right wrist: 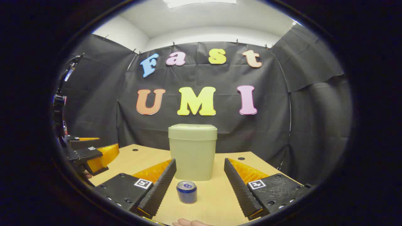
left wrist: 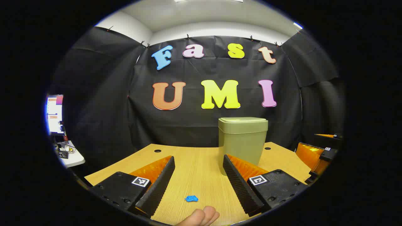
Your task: Press the lid of the desktop garbage bin to open it, pick up the crumpled paper on the desktop and throw it into the bin, then pick up the pop can on the desktop and drop it into the bin, and finally close the garbage bin lid.
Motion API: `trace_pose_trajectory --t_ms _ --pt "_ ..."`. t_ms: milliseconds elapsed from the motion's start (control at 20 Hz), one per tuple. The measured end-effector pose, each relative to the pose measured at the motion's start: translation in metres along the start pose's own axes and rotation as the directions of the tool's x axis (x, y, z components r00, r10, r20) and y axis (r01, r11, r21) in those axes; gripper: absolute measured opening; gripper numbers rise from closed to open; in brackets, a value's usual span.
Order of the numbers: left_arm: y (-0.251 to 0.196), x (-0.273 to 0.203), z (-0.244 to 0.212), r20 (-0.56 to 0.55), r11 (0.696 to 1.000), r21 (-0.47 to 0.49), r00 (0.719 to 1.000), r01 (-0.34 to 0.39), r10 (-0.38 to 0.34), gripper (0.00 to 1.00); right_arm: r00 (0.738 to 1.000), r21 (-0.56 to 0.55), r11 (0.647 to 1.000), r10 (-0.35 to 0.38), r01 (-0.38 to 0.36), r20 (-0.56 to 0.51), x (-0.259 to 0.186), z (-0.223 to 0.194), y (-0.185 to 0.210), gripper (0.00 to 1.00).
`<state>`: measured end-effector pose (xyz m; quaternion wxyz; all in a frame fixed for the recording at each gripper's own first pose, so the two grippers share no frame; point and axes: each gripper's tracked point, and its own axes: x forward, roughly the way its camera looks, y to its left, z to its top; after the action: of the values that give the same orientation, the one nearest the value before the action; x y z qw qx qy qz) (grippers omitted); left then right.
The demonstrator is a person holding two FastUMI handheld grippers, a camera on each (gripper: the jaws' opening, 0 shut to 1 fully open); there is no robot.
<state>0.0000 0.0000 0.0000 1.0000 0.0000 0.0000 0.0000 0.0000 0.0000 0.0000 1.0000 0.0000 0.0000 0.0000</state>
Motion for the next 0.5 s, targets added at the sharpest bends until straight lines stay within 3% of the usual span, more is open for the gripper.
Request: trace_pose_trajectory --t_ms 500 --pt "-0.002 0.005 -0.007 -0.014 1.000 -0.005 1.000 0.005 -0.005 0.99 1.000 -0.010 1.000 -0.008 0.008 -0.012 0.001 -0.008 -0.008 0.95"
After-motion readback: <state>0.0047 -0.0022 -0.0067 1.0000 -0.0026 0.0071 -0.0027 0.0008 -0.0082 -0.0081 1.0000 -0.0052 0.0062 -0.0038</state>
